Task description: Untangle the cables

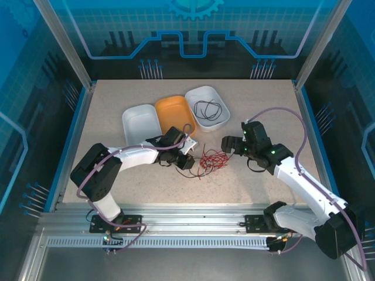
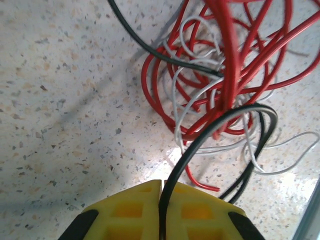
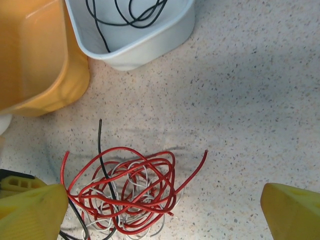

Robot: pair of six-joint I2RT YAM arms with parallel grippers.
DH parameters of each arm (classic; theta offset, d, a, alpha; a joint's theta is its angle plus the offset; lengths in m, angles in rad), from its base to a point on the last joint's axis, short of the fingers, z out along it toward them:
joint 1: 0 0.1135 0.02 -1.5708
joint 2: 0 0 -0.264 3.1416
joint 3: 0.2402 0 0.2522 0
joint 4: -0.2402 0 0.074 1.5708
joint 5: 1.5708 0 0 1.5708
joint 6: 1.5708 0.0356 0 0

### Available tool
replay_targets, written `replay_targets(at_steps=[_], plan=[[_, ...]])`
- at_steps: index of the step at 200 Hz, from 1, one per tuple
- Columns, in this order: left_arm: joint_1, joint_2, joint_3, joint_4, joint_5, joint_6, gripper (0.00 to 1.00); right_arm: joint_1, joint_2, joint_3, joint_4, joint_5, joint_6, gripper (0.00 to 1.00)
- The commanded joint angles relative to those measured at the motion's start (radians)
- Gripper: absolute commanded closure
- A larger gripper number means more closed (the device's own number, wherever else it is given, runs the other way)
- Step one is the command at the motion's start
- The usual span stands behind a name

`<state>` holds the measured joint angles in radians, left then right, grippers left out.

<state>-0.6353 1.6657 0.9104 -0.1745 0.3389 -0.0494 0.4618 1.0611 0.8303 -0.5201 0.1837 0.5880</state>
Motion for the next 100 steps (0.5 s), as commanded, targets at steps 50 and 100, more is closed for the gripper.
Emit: replay_targets(at_steps=[50,100], plan=[[-0.026,-0.260,-0.054,0.021,0.021,-0.062,1.00,0.056,0.070,0.014,0.062,-0.042,-0.012,0.00],[-0.045,-0.383,-0.039,-0.009,-0.020,-0.073,1.00,0.082,0.153,0.042,0.071,-0.065,0.009,0.00]])
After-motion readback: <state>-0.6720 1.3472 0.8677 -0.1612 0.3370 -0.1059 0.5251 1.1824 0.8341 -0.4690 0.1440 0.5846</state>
